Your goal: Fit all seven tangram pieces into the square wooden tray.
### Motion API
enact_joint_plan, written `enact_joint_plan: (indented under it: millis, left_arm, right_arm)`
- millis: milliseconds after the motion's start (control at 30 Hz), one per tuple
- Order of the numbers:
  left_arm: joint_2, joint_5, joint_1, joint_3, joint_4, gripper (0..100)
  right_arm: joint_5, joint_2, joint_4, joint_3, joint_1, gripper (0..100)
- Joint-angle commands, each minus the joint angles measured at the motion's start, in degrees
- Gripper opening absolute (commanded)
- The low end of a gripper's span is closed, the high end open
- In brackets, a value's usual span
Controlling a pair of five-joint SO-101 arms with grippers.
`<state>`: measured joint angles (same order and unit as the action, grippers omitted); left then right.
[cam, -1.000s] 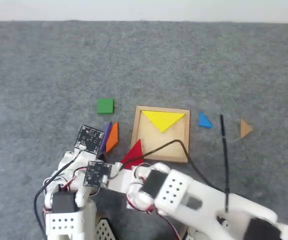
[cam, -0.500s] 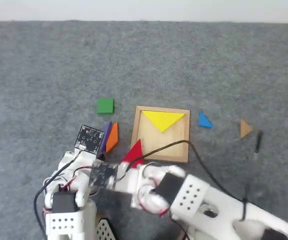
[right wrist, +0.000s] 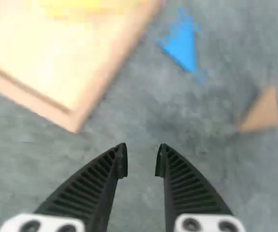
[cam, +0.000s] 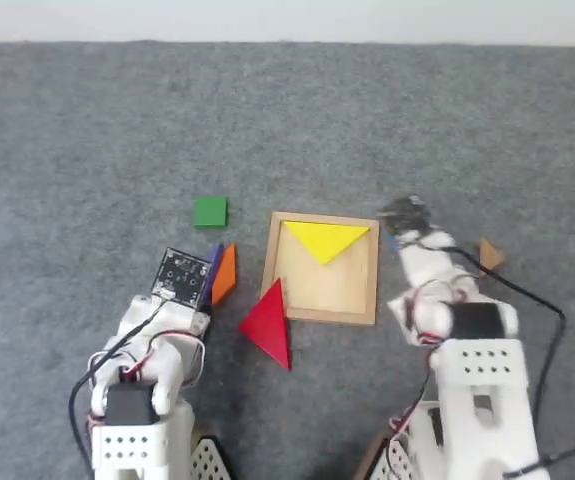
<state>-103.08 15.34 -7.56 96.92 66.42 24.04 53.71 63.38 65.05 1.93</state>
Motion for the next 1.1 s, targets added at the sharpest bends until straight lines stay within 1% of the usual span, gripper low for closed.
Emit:
enact_joint_plan:
  millis: [0, 67, 133, 167, 267, 300, 367, 433, 600, 667, 767, 867, 1067]
  left_arm:
    - [-0.88, 6.42, -2.81, -3.03, -8.26, 17]
    - [-1.05, 8.18, -4.75, -7.43, -9.05, 17]
    - [-0.97, 9.14, -6.59, -11.56, -7.21, 17]
    - [-0.70, 9.23, -6.33, -13.23, -5.63, 17]
    - [2.46, 11.87, -1.23, -13.76, 1.85, 17]
    - [5.27, 12.75, -0.35, -13.76, 2.11, 17]
    - [13.10, 13.01, -0.26, -16.40, 0.18, 18]
    - [23.21, 13.98, 2.64, -22.64, 1.32, 22]
    - [52.75, 13.89, 13.10, -45.05, 13.19, 25]
    - [61.80, 13.71, 15.21, -52.18, 14.95, 26]
    - [70.24, 12.92, 16.18, -56.66, 15.12, 28]
    - [74.02, 12.92, 17.32, -55.78, 13.80, 29]
    - [78.77, 13.19, 21.10, -47.08, 2.73, 29]
  right_arm:
    - [-0.62, 1.27, -4.88, 3.25, -5.49, 10.6]
    - [-0.70, 1.27, -7.08, 5.89, -6.29, 10.6]
    - [-0.62, 1.27, -9.01, 8.53, -6.29, 10.6]
    - [-0.53, 1.27, -10.24, 9.85, -6.29, 10.6]
    - [-0.53, 1.27, -13.32, 11.78, -6.46, 10.6]
    - [-0.53, 1.27, -13.85, 12.13, -6.29, 10.6]
    - [-0.79, 1.27, -14.46, 12.75, -6.29, 10.6]
    - [-0.79, 1.27, -15.08, 13.27, -6.29, 10.6]
    - [-0.79, 1.27, -16.66, 14.07, -6.46, 10.5]
    - [-0.79, 1.27, -16.66, 14.15, -6.46, 10.5]
    - [-0.70, 1.27, -16.66, 14.24, -6.46, 10.4]
    - [-0.70, 1.27, -16.66, 14.24, -6.37, 10.4]
    - [-0.70, 1.27, -16.66, 14.24, -6.29, 10.4]
